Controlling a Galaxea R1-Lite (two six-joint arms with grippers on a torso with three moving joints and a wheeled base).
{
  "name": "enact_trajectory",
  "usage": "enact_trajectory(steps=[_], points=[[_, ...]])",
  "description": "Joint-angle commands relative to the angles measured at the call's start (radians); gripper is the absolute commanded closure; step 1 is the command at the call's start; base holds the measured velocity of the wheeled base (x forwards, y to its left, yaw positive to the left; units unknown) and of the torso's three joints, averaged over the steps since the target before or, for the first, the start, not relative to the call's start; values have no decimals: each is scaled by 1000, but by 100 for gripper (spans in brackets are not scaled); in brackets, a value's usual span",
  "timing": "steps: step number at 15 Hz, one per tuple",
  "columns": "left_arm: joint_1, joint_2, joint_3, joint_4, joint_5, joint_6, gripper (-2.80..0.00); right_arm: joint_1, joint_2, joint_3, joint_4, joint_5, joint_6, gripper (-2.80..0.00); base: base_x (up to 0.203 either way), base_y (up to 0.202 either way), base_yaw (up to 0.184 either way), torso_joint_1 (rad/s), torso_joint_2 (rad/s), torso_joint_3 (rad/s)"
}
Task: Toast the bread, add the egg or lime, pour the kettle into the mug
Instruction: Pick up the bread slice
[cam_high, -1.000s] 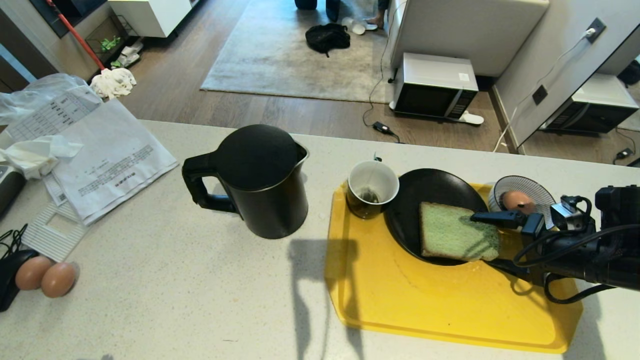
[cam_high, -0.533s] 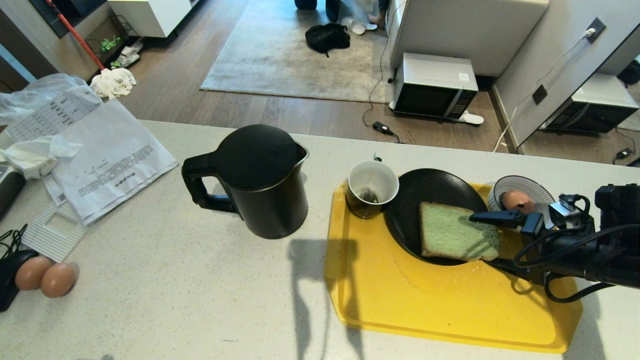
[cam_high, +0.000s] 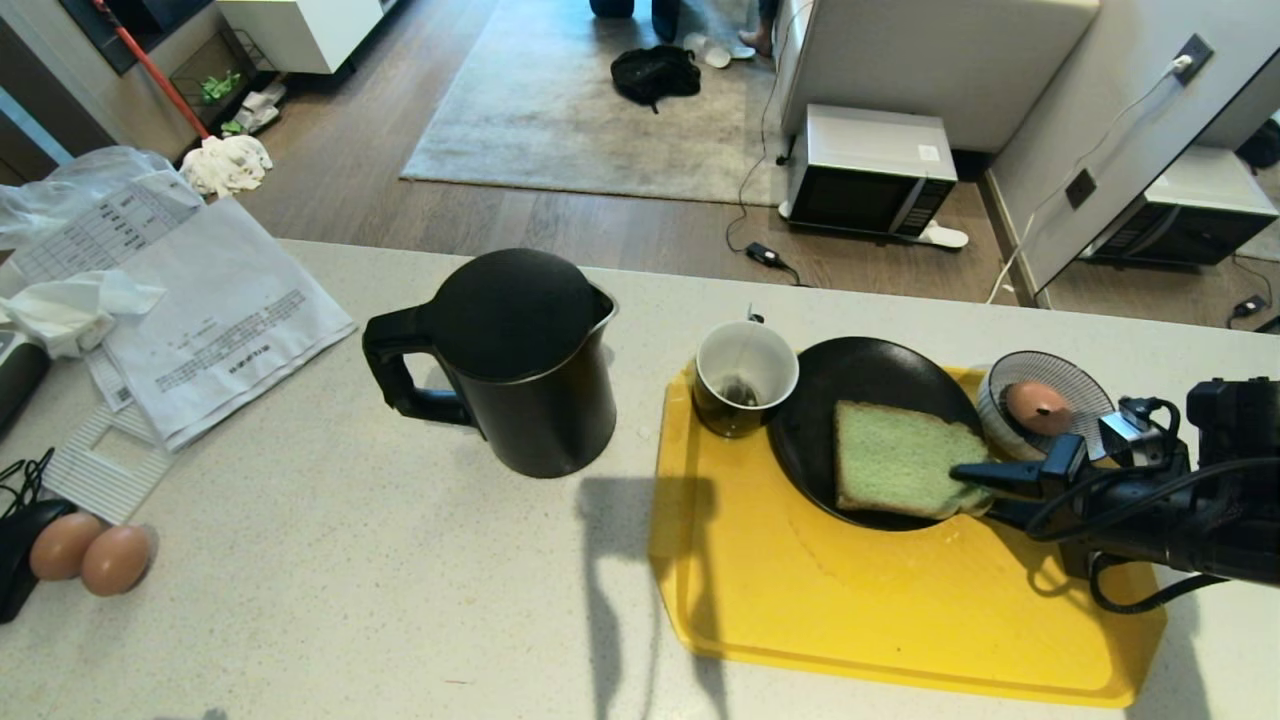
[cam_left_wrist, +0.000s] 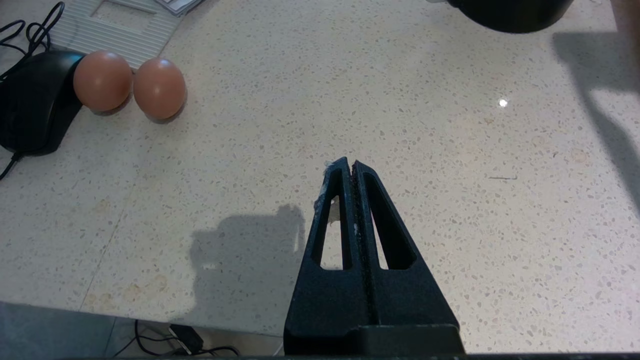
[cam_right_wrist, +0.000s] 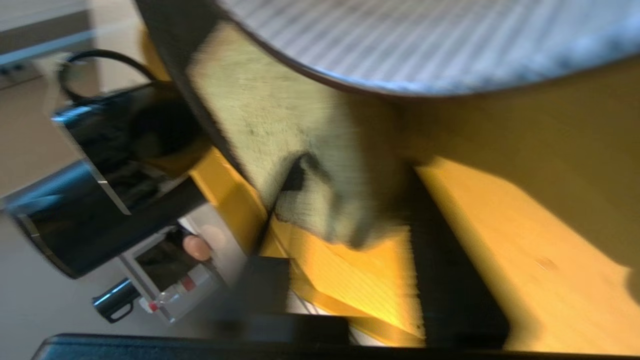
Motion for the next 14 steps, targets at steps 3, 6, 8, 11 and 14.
enact_trajectory(steps=[3, 6, 8, 11, 14], points=[[0, 0, 1, 0, 0, 0, 0, -1, -17, 27, -6, 0, 4, 0, 0, 0, 0, 0, 0, 0], [0, 0, 0, 0, -1, 0, 0, -3, -26, 68, -8, -2, 4, 0, 0, 0, 0, 0, 0, 0], [0, 0, 0, 0, 0, 0, 0, -3, -25, 88, -9, 0, -2, 0, 0, 0, 0, 0, 0, 0], [0, 0, -1, 0, -1, 0, 0, -2, -26, 134, -7, 0, -71, 0, 0, 0, 0, 0, 0, 0], [0, 0, -1, 0, -1, 0, 0, -3, -33, 159, -5, -19, -166, 0, 0, 0, 0, 0, 0, 0]])
